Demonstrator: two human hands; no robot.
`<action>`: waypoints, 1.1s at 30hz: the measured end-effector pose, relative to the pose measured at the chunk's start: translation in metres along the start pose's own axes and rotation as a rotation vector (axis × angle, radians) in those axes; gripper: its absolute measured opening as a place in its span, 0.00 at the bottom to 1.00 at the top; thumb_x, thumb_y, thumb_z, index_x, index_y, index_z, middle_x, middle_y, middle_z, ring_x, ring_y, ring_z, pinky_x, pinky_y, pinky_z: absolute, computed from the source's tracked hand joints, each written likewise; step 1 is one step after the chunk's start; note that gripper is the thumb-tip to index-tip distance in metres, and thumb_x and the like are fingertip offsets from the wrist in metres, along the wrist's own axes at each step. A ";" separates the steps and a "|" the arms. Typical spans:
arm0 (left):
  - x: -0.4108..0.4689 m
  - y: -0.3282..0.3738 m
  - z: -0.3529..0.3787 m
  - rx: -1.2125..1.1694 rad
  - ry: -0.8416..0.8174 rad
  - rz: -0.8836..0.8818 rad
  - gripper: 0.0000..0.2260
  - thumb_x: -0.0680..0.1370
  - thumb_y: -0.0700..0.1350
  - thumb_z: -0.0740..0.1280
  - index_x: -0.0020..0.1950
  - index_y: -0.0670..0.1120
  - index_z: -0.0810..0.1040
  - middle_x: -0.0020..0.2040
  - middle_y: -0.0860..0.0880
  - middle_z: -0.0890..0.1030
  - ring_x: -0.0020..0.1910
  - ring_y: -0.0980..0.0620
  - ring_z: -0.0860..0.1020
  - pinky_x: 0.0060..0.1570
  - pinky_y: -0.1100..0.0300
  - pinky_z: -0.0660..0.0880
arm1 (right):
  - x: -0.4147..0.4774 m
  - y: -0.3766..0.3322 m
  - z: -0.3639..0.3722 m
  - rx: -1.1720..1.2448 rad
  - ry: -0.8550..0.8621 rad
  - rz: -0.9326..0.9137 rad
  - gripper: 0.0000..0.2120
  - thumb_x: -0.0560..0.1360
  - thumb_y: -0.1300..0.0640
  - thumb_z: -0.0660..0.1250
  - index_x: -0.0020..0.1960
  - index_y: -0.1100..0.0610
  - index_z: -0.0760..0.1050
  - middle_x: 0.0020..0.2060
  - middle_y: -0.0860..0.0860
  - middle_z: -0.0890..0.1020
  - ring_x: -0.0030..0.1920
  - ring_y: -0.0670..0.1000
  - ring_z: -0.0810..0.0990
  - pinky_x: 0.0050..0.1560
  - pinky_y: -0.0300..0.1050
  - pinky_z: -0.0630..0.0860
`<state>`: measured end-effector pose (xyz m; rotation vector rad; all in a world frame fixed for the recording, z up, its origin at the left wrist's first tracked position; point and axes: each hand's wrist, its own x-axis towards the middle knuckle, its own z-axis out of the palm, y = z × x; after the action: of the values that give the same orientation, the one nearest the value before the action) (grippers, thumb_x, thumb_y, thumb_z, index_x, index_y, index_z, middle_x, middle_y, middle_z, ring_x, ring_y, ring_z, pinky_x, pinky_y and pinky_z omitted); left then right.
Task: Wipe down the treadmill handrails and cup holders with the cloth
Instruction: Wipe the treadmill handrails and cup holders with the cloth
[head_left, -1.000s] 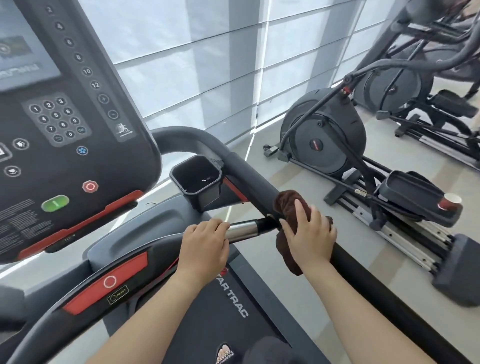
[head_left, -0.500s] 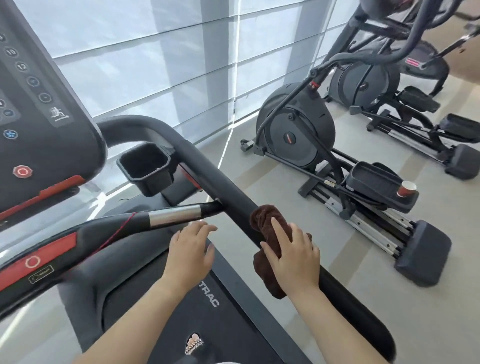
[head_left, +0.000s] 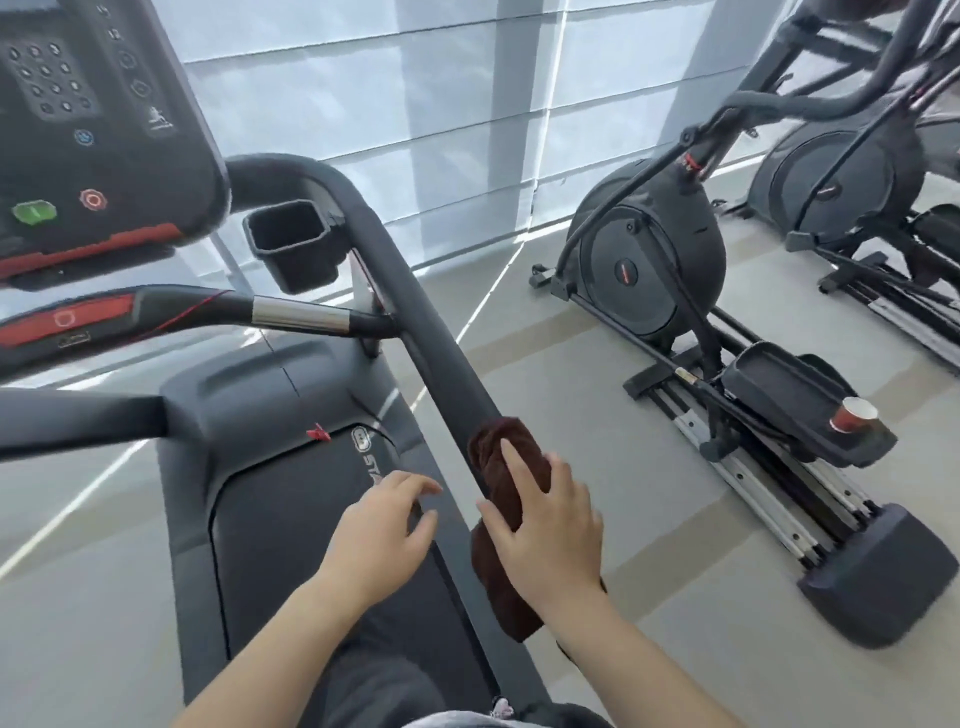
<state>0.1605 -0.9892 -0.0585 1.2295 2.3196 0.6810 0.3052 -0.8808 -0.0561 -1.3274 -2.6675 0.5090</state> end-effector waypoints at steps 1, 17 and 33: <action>-0.013 0.001 0.003 -0.013 0.008 -0.025 0.10 0.76 0.48 0.62 0.56 0.55 0.74 0.55 0.59 0.75 0.49 0.57 0.75 0.53 0.56 0.73 | 0.004 0.001 0.000 0.013 -0.030 -0.018 0.28 0.74 0.34 0.54 0.72 0.38 0.54 0.71 0.53 0.63 0.62 0.58 0.69 0.61 0.56 0.68; -0.039 0.034 0.013 -0.103 0.109 -0.073 0.09 0.76 0.46 0.63 0.54 0.56 0.75 0.54 0.60 0.75 0.52 0.60 0.74 0.53 0.62 0.70 | -0.037 0.041 -0.011 0.179 -0.088 -0.192 0.40 0.65 0.29 0.60 0.71 0.34 0.46 0.75 0.46 0.52 0.71 0.53 0.59 0.66 0.60 0.66; -0.058 0.029 0.011 -0.122 0.112 -0.087 0.09 0.76 0.46 0.62 0.54 0.56 0.75 0.54 0.61 0.75 0.48 0.63 0.74 0.44 0.79 0.65 | -0.036 0.040 0.003 0.099 0.035 -0.220 0.30 0.70 0.42 0.67 0.69 0.43 0.61 0.72 0.54 0.63 0.64 0.59 0.70 0.60 0.57 0.71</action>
<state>0.2150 -1.0214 -0.0414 1.0553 2.3669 0.8664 0.3566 -0.8881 -0.0708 -0.9916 -2.6764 0.5752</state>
